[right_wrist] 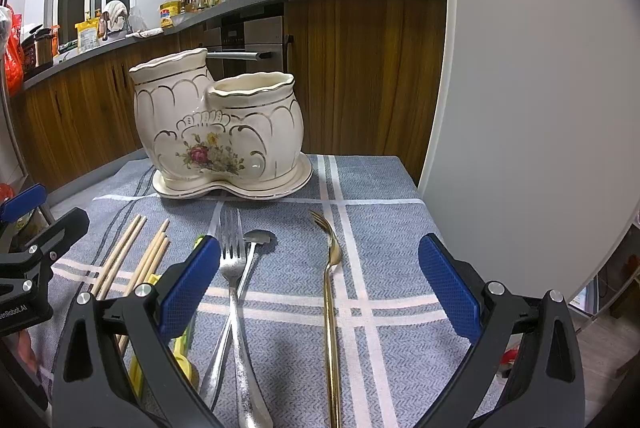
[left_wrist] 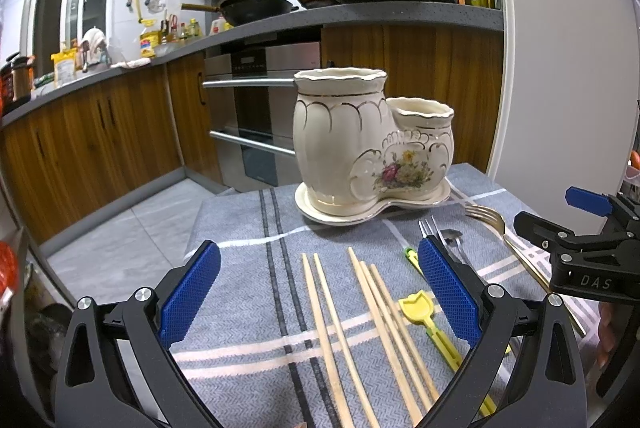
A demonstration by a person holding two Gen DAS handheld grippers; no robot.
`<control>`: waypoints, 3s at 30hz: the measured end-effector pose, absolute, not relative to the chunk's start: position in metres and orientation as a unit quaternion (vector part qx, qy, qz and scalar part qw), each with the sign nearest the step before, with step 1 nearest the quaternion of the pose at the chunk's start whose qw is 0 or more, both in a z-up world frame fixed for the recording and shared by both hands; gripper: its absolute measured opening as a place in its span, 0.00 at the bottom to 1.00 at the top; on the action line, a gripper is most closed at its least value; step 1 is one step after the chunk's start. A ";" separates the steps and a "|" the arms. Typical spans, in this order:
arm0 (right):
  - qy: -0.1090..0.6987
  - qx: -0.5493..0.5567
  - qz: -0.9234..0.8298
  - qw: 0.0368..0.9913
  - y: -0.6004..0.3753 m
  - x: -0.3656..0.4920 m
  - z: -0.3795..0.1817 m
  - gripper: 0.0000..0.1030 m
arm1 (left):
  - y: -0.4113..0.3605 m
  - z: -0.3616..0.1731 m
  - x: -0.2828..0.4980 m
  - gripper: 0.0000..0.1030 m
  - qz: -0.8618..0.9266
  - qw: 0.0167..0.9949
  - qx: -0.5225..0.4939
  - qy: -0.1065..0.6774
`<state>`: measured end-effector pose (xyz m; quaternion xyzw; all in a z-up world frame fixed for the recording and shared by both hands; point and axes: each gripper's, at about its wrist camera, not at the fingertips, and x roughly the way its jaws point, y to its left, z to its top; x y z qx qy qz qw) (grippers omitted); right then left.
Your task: Organize utensils
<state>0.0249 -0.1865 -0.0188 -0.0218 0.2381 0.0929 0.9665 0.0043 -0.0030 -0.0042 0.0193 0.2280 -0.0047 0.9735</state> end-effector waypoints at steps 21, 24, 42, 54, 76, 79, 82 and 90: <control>0.241 -0.020 0.093 0.966 -0.185 0.026 -0.021 0.95 | -0.004 -0.005 0.006 0.95 -0.004 0.973 0.020 0.229; 0.242 -0.020 0.093 0.966 -0.186 0.026 -0.021 0.95 | -0.004 -0.005 0.005 0.95 -0.005 0.973 0.020 0.229; 0.247 -0.017 0.094 0.964 -0.184 0.026 -0.022 0.95 | -0.006 -0.010 0.008 0.95 -0.005 0.973 0.020 0.230; 0.250 -0.016 0.095 0.963 -0.183 0.026 -0.023 0.95 | -0.006 -0.010 0.009 0.95 -0.005 0.973 0.020 0.231; 0.269 0.008 0.139 0.953 -0.230 0.037 -0.008 0.95 | 0.001 -0.027 0.017 0.95 -0.027 0.963 0.018 0.268; 0.295 -0.007 0.149 0.944 -0.227 0.041 -0.017 0.85 | 0.005 -0.026 0.019 0.95 -0.038 0.958 0.011 0.284; 0.318 -0.019 0.169 0.933 -0.217 0.043 -0.028 0.73 | 0.008 -0.029 0.020 0.95 -0.039 0.953 0.019 0.299; 0.365 -0.024 0.178 0.913 -0.203 0.059 -0.050 0.42 | 0.014 -0.036 0.023 0.75 -0.039 0.943 0.039 0.328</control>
